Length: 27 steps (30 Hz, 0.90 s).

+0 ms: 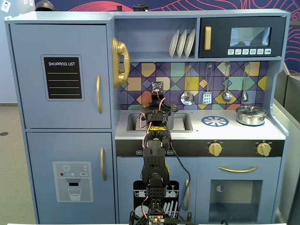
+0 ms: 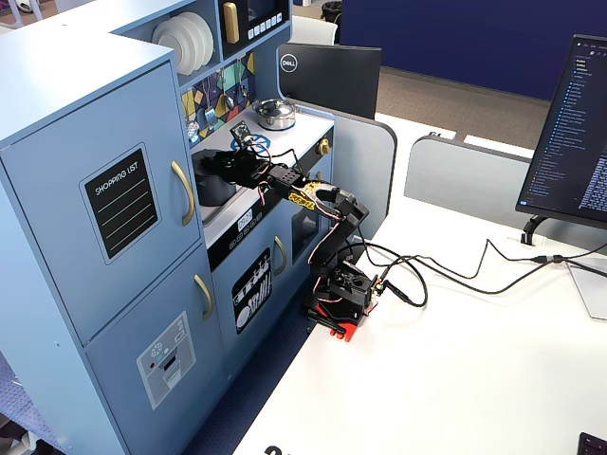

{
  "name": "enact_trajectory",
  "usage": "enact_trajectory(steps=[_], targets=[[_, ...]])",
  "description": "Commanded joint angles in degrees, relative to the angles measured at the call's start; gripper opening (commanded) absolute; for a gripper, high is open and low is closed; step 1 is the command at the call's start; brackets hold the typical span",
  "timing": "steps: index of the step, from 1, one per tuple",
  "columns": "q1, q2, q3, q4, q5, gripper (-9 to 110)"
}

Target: Pick up the lid from the counter and put it on the gray recipient

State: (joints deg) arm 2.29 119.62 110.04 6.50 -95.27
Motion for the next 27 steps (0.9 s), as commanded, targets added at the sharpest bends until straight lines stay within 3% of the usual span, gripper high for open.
enact_trajectory(steps=[1,8,18,23,27], targets=[[0.18,4.75,-0.53,4.13,-0.44,11],[0.97,15.38,-0.44,17.58,-0.18,23],[-1.93,41.57,-1.14,68.2,2.72,9],[-1.32,46.41,8.96,74.44,3.69,0],[-0.26,47.29,23.47,69.96,7.38,0]])
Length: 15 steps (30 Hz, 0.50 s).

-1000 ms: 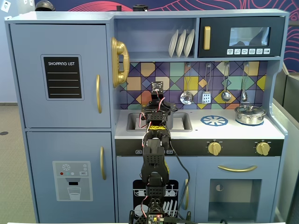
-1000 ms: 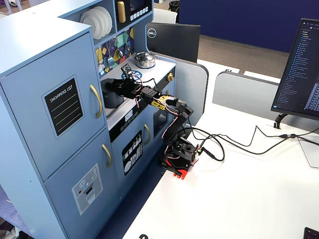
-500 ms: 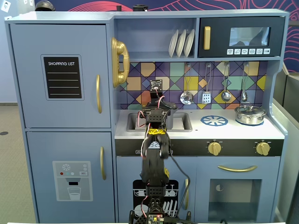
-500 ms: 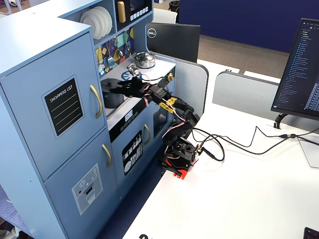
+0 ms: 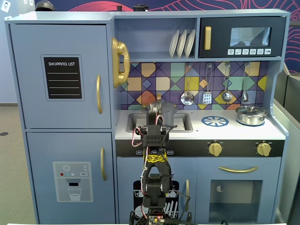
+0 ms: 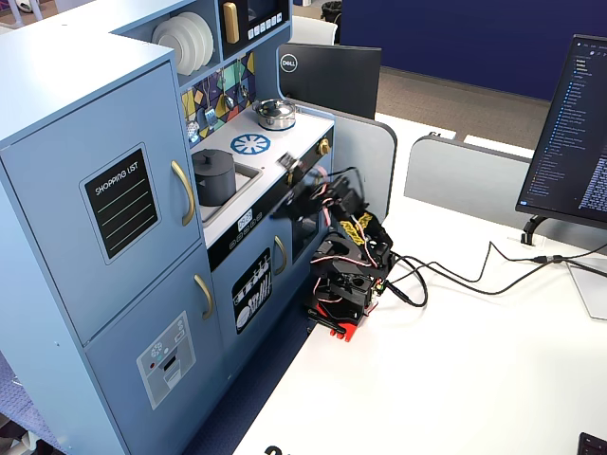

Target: Pick up the lid from the counter and put it on the gray recipient

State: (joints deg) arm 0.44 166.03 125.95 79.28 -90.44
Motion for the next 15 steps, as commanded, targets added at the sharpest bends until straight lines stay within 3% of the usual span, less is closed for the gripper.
enact_trajectory(steps=[1,7,15], targets=[[1.85,0.88,11.95,-5.19,2.29,0],[-0.44,0.7,31.38,-17.14,4.31,0],[-1.67,11.34,42.36,-0.97,3.52,0]])
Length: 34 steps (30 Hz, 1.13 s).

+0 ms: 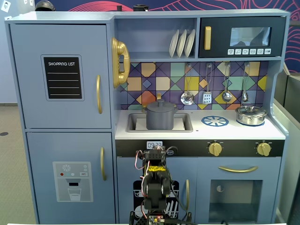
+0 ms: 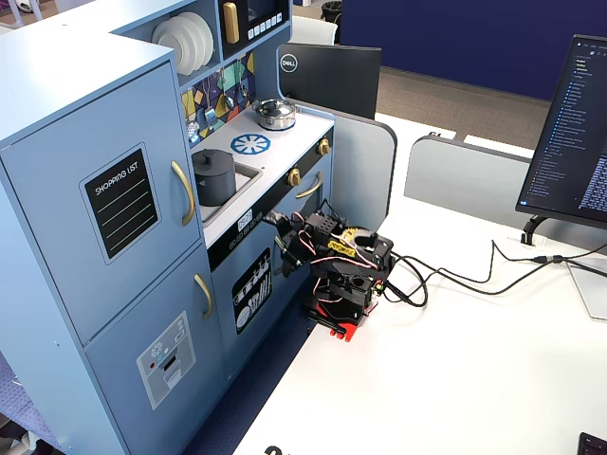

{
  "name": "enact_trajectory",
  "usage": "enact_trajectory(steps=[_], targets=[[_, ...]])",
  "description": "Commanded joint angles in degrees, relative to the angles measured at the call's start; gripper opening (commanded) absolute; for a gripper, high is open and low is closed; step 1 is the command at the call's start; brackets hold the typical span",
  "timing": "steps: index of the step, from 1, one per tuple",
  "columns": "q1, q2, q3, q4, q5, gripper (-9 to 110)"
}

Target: Pick up the lid from the counter and put it on the gray recipient

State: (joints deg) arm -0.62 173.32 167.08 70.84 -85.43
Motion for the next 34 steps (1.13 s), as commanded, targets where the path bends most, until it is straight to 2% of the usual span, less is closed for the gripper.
enact_trajectory(steps=[1,4,7,12,34], targets=[[-0.53,5.45,2.37,10.37,-2.29,0],[-0.09,8.7,4.92,16.79,-2.55,1],[-0.26,8.7,4.92,16.35,1.76,2],[0.44,8.79,4.92,16.52,0.35,7],[1.41,8.79,4.92,16.79,-1.14,7]])
